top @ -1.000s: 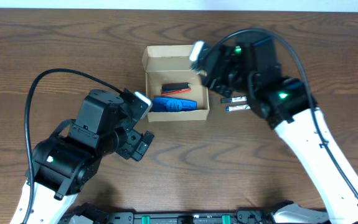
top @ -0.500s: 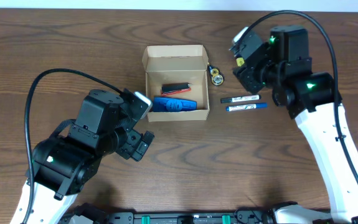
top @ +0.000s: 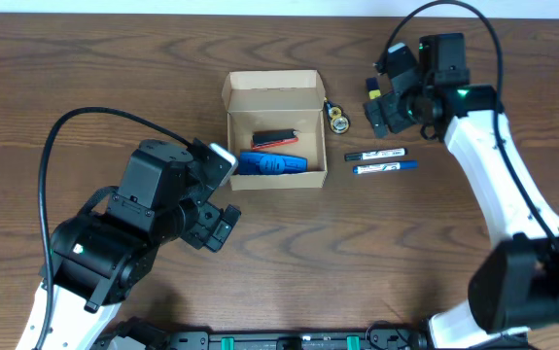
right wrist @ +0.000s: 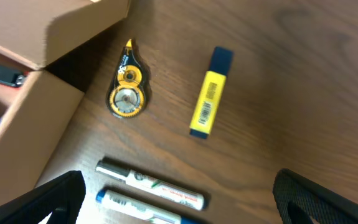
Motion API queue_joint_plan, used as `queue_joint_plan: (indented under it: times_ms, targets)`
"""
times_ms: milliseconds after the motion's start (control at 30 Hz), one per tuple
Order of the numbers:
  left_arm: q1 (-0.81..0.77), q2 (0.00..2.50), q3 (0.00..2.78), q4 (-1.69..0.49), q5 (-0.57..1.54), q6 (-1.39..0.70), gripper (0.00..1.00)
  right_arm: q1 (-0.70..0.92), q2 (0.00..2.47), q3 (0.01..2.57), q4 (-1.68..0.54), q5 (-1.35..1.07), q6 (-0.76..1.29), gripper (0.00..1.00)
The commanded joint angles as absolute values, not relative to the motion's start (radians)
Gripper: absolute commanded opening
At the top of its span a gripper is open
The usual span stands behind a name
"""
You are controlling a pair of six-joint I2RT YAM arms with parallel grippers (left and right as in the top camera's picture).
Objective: Pack container
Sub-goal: 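Release the stapler and move the right gripper to the highlighter, then grasp the yellow highlighter with the right gripper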
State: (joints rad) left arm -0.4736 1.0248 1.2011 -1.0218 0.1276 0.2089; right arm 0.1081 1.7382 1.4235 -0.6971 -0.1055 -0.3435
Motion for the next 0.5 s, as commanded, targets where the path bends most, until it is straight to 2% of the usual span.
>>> queue_joint_plan:
  times_ms: [0, 267, 467]
  targets:
    - [-0.470, 1.026, 1.213, -1.024, 0.130, 0.202, 0.95, 0.105, 1.797, 1.416, -0.679, -0.128, -0.319, 0.99]
    - [-0.470, 1.026, 1.213, -1.024, 0.130, 0.202, 0.95, 0.092, 1.945, 1.416, -0.520, -0.106, -0.302, 0.99]
    - [-0.470, 1.026, 1.213, -1.024, 0.130, 0.202, 0.95, 0.070, 2.045, 1.416, -0.420, -0.057, -0.215, 0.99]
